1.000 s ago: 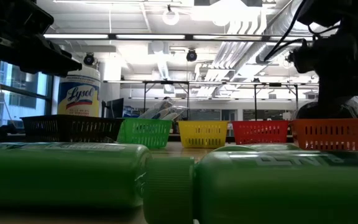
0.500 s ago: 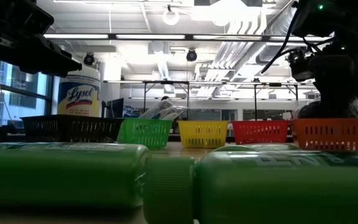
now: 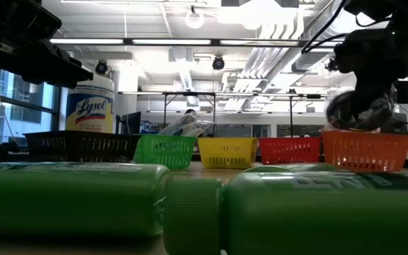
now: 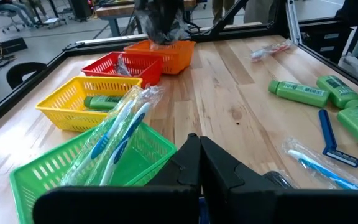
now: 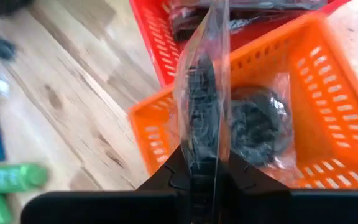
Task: Pick & Place Travel size toiletries
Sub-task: Put the black hair brush into the orange bin
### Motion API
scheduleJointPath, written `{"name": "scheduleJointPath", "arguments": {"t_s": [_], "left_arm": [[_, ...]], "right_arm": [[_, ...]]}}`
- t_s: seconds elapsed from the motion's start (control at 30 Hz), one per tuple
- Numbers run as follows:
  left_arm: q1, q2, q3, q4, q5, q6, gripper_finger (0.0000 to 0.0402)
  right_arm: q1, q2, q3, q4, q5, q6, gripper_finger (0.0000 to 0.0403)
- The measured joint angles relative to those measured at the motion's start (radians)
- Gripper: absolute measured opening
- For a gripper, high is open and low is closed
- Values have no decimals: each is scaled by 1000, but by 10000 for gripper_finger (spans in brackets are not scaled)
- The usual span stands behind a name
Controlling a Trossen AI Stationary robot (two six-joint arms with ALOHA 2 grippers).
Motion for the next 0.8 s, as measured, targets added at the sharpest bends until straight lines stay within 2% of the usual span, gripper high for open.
{"name": "scheduleJointPath", "arguments": {"t_s": [0.2, 0.37, 0.6, 0.8], "left_arm": [[0, 0, 0, -23, 0, -21, 0], [0, 0, 0, -18, 0, -49, 0], [0, 0, 0, -18, 0, -49, 0], [0, 0, 0, -30, 0, -53, 0]], "right_arm": [[0, -6, 1, -42, 28, 112, 31], [2, 66, 0, -59, 33, 166, 25], [-7, 157, 0, -21, 10, 132, 34], [-26, 183, 0, -8, 14, 25, 47]]}}
